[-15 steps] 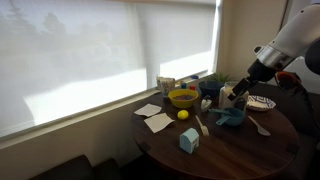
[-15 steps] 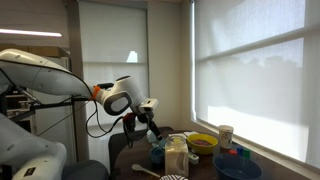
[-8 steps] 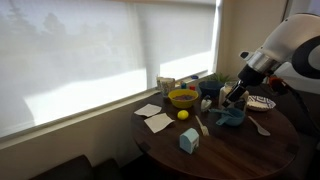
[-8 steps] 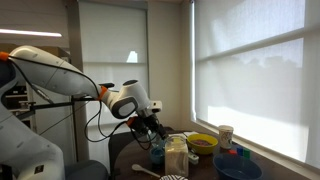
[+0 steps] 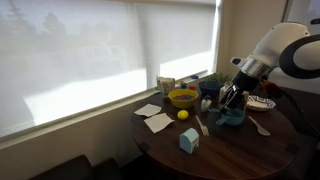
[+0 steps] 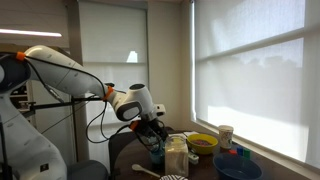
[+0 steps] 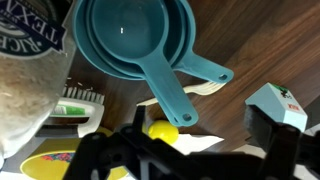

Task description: Put the middle blue ladle in the blue ladle on the right and then pick up the smaller ladle on the left and put it in the blue ladle on the right

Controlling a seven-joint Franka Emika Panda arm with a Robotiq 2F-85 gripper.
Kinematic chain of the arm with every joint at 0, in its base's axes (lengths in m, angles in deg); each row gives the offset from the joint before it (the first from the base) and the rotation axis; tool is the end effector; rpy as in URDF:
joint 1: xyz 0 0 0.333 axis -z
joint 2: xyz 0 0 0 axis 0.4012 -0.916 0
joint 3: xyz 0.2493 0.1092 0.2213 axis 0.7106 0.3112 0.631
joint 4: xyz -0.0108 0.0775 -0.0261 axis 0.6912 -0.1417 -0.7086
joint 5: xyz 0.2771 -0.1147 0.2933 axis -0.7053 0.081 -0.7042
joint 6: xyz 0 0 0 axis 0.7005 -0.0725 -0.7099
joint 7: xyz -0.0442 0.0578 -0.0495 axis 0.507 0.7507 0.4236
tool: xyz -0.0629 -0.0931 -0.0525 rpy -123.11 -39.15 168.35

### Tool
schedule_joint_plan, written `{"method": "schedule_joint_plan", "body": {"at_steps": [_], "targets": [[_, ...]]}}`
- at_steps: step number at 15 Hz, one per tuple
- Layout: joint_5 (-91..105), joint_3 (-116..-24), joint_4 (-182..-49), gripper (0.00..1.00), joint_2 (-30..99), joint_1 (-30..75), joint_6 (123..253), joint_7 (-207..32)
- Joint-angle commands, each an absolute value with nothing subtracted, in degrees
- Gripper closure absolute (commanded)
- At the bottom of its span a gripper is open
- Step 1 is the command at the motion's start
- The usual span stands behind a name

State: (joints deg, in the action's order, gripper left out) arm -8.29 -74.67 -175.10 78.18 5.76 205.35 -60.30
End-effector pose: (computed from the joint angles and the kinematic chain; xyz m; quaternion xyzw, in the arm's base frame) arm 0.4277 0.0648 0.4425 -0.9503 -0.1848 -0.2374 0.0799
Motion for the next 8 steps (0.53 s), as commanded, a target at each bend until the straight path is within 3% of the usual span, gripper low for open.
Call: {"method": "schedule_joint_plan", "body": {"at_steps": [1, 8], "targets": [[-10.41, -75.49, -174.10, 0.00, 75.29, 4.27, 207.42, -55.91], [-12.77, -76.25, -174.31, 0.00, 73.18, 2.52, 209.53, -51.48]]}}
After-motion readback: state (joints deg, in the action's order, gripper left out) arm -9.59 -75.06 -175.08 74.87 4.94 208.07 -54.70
